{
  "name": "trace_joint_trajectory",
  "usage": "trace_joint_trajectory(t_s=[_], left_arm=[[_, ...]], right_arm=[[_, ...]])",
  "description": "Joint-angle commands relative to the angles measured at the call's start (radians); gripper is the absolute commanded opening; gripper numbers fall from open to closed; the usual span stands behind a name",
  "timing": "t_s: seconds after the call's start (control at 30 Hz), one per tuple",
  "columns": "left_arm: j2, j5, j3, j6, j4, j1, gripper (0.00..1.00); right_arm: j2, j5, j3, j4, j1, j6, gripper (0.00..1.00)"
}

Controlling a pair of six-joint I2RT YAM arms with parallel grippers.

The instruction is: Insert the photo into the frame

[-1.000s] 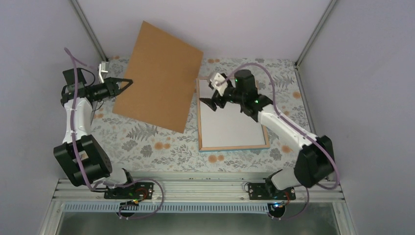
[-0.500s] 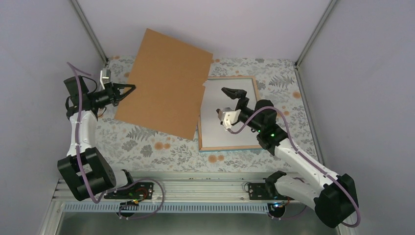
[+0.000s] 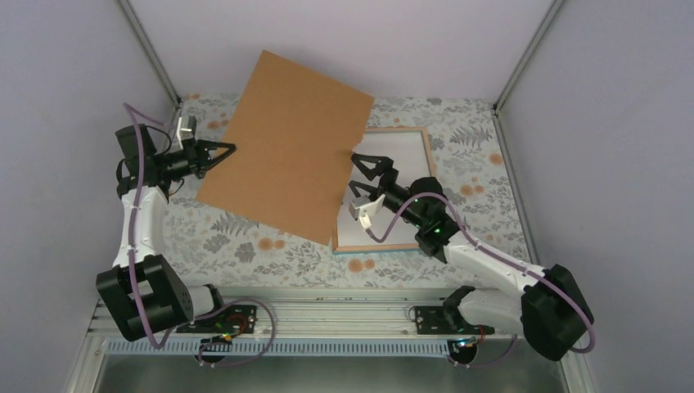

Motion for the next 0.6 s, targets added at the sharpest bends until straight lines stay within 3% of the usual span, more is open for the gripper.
trace_joint_trajectory(t_s=[0.0, 0.07, 0.27, 0.4, 0.57], left_arm=[[-0.031, 0.106, 0.018, -0.024, -0.003, -0.021, 0.02], [-0.031, 0.109, 0.012, -0.029, -0.002, -0.026, 0.02], [-0.033, 0.114, 0.000, -0.047, 0.014, -0.039, 0.02], [-0.024, 0.113, -0.009, -0.044, 0.016, -0.048, 0.02], [-0.020, 0.098, -0.027, -0.058, 0.030, -0.048, 0.03]], right_arm=[[0.054, 0.016, -0.012, 0.197, 0.037, -0.080, 0.96], [0.068, 0.012, -0.004, 0.212, 0.051, -0.088, 0.92], [0.089, -0.006, -0.007, 0.284, 0.063, -0.130, 0.52], [0.105, -0.018, 0.004, 0.301, 0.066, -0.147, 0.36], [0.075, -0.032, 0.003, 0.274, 0.071, -0.140, 0.07]])
